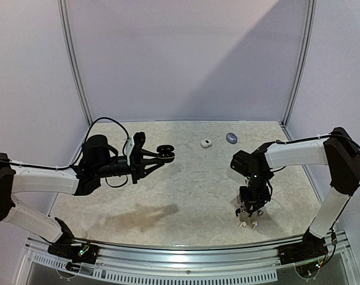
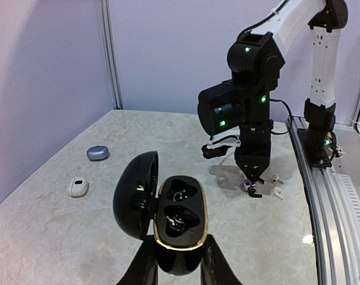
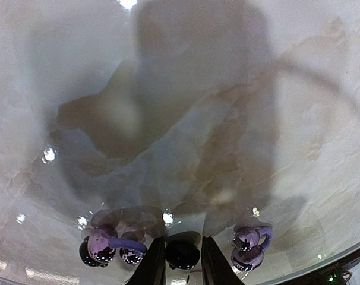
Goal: Insert the wireless bluetooth earbuds into the charging case
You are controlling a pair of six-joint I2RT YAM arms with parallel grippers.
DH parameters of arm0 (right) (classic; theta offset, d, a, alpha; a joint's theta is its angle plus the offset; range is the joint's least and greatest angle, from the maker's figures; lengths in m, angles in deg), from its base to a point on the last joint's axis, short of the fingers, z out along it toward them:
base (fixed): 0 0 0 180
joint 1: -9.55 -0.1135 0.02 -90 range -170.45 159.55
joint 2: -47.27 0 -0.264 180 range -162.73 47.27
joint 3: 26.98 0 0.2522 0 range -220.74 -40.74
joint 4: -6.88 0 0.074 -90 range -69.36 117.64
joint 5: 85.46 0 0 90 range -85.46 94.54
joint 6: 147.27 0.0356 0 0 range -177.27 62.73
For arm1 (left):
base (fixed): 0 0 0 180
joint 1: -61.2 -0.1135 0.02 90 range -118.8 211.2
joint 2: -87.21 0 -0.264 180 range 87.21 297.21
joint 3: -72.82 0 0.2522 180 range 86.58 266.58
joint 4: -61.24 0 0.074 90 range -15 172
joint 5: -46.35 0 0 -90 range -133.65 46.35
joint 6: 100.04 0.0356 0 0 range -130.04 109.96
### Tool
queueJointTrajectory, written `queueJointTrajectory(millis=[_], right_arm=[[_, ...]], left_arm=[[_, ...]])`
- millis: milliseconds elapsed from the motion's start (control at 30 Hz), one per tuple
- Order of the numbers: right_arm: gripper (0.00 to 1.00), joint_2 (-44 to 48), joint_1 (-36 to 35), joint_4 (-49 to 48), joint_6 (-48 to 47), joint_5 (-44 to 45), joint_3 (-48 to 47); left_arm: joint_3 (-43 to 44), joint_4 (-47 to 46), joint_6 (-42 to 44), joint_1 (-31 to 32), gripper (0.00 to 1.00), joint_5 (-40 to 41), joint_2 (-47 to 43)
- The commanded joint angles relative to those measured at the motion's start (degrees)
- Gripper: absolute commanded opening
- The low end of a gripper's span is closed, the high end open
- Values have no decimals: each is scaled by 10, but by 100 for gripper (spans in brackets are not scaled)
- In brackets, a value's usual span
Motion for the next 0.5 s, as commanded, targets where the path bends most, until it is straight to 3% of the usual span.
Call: queueJointTrajectory(millis=[0,300,467], right_arm=[[24,-10,-2,8,-8,9,-6],[24,-18,-1,0,-11,7,-5],[14,-17,-2,-3,-13,9,-6]], left_arm=[[-7,0,10,10,0,4,-9],[-9,2,17,10,0,4,-10],[-10,2,20,10,0,6,-11]])
